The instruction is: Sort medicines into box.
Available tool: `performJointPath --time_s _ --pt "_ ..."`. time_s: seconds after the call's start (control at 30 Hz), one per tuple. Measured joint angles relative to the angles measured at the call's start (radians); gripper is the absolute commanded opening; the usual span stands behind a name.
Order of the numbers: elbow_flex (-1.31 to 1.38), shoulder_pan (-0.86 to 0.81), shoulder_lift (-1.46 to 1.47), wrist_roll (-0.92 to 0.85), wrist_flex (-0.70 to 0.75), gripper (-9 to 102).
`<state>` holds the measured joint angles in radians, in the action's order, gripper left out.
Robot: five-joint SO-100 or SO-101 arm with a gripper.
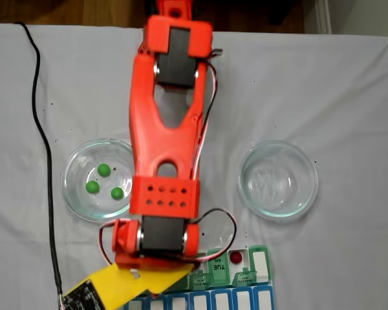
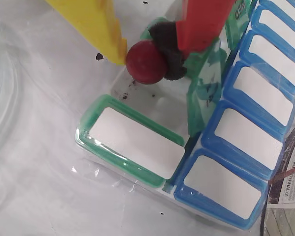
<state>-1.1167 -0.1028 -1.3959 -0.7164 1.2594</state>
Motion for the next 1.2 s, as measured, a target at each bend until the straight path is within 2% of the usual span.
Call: performJointPath --time_s 0.07,0.17,0.43,0.53,0.73,0.93,1.07,1.2 --pt "0.020 -0.006 0.023 0.000 0.000 6" --pt "0.034 -0.005 0.035 0.000 0.000 33" --pt "0.034 -0.005 0.029 -0.025 0.011 21" --pt "0.014 -0.005 -0.002 -0.026 0.029 0" --pt "0.002 -0.049 -0.104 -0.012 0.176 0" --pt "-0.066 -0.129 -0.229 -0.072 0.298 0" --pt "-0.272 -0.210 -0.402 -0.172 0.262 0" --pt "-0.565 -0.265 -0.617 -0.224 0.140 5"
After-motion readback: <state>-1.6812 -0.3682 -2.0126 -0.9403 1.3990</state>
